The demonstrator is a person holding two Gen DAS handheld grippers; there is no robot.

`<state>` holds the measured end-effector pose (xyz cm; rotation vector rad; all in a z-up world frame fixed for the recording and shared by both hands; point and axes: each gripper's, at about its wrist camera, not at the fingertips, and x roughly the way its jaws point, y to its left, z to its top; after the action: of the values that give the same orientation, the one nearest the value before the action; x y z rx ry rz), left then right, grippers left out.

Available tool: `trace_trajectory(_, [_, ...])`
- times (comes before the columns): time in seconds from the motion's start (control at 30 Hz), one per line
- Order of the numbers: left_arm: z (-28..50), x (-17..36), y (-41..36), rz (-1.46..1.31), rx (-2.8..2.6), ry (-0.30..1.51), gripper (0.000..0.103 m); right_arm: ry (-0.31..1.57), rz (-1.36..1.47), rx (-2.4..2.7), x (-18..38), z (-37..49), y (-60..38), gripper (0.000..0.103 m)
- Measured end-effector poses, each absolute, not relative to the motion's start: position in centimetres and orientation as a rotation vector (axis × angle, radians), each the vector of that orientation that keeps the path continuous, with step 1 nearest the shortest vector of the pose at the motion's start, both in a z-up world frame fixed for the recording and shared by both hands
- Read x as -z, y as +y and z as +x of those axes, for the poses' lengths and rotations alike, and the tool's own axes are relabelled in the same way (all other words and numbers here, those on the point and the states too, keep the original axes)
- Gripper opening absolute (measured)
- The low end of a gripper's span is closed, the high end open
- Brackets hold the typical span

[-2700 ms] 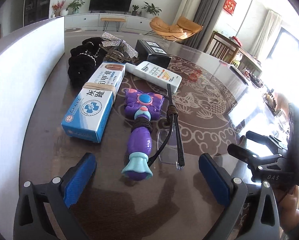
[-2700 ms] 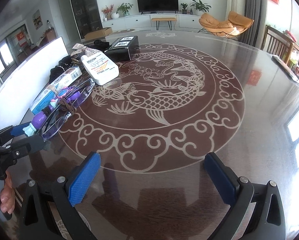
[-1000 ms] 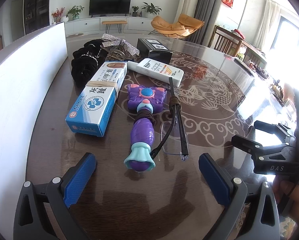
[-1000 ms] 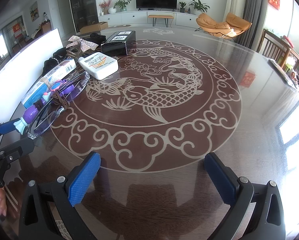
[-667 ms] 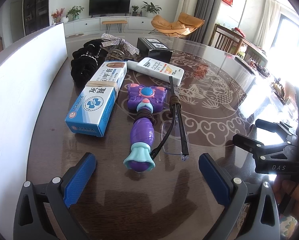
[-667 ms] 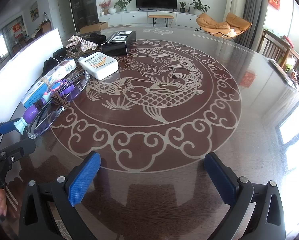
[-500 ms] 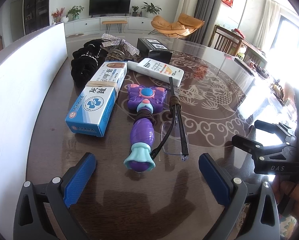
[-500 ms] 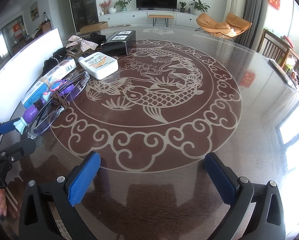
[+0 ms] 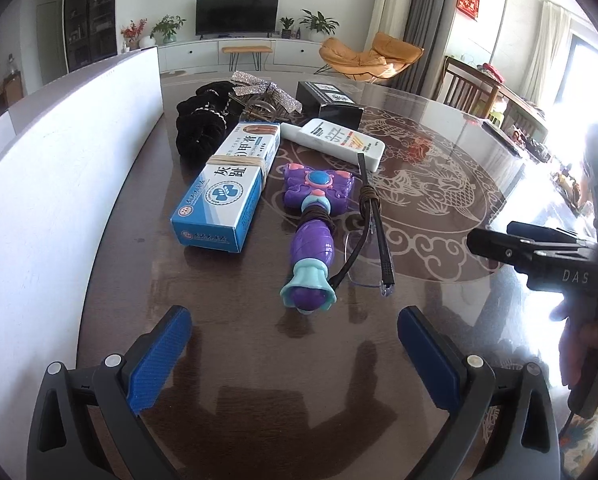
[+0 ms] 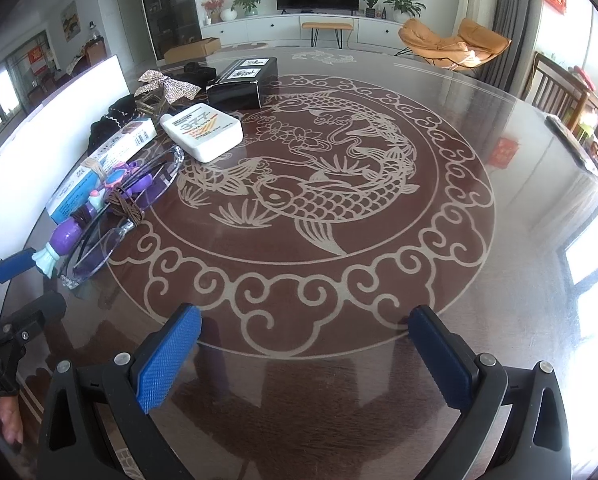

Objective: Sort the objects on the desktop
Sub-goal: 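Close the right tool on the eyeglasses temple and lift them, then hold the eyeglasses raised in the right tool above the table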

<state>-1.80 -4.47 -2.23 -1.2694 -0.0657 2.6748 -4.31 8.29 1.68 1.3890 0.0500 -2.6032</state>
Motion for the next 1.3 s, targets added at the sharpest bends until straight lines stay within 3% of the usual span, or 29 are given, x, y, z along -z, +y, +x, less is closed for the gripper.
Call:
trace_trajectory(0.13, [-1.4,2.0,-5.4,-1.233,-2.709,-0.135,0.103,-0.111,1.245,2.557,-5.2,-5.9,5.5,0.103])
trace_trajectory(0.27, [-1.8,2.3,-5.3,-1.262,-2.69,-0.142,0.103,0.031,1.305,2.421,-5.3,-8.3,-0.6,0.103])
trace_trajectory(0.3, [-1.8,2.3,-5.3,-1.261,-2.684,-0.136,0.103,0.088,1.342,2.4,-4.7,-8.7,-1.9,0.096])
trace_trajectory(0.33, [-1.8,2.3,-5.2,-1.258,-2.679,-0.131,0.103,0.146,1.38,2.383,-4.0,-9.0,-2.8,0.081])
trace_trajectory(0.37, [-1.8,2.3,-5.1,-1.253,-2.679,-0.127,0.103,0.188,1.417,2.367,-3.3,-9.2,-3.4,0.072])
trace_trajectory(0.4, [-1.7,2.3,-5.0,-1.248,-2.682,-0.122,0.103,0.198,1.445,2.347,-2.8,-9.3,-3.6,0.061])
trace_trajectory(0.47, [-1.6,2.2,-4.8,-1.237,-2.685,-0.111,0.103,0.182,1.429,2.353,-2.6,-9.0,-3.1,0.05])
trace_trajectory(0.53, [-1.6,2.2,-4.6,-1.231,-2.682,-0.094,0.103,0.188,1.42,2.366,-2.5,-8.6,-2.2,0.025])
trace_trajectory(0.57, [-1.7,2.2,-4.5,-1.232,-2.679,-0.086,0.103,0.18,1.421,2.368,-2.5,-8.5,-1.5,0.02])
trace_trajectory(0.87, [-2.2,2.6,-4.5,-1.255,-2.642,-0.108,0.103,0.248,1.423,2.441,-2.8,-5.1,6.7,0.02])
trace_trajectory(0.9, [-2.3,2.7,-4.5,-1.265,-2.634,-0.105,0.103,0.26,1.416,2.441,-2.8,-5.1,7.4,0.024])
trace_trajectory(0.97, [-2.4,2.8,-4.3,-1.279,-2.627,-0.097,0.103,0.281,1.404,2.437,-2.7,-4.5,8.0,0.051])
trace_trajectory(1.0, [-2.3,2.7,-4.3,-1.279,-2.627,-0.093,0.103,0.292,1.397,2.444,-2.5,-4.3,8.1,0.073])
trace_trajectory(1.03, [-2.2,2.8,-4.3,-1.279,-2.627,-0.09,0.103,0.303,1.381,2.457,-2.4,-4.1,8.1,0.079])
trace_trajectory(1.17, [-2.2,2.8,-4.1,-1.288,-2.63,-0.07,0.103,0.285,1.332,2.472,-2.0,-4.2,7.8,0.08])
trace_trajectory(1.3, [-2.2,2.9,-3.9,-1.295,-2.633,-0.052,0.103,0.262,1.303,2.487,-1.6,-4.2,7.5,0.089])
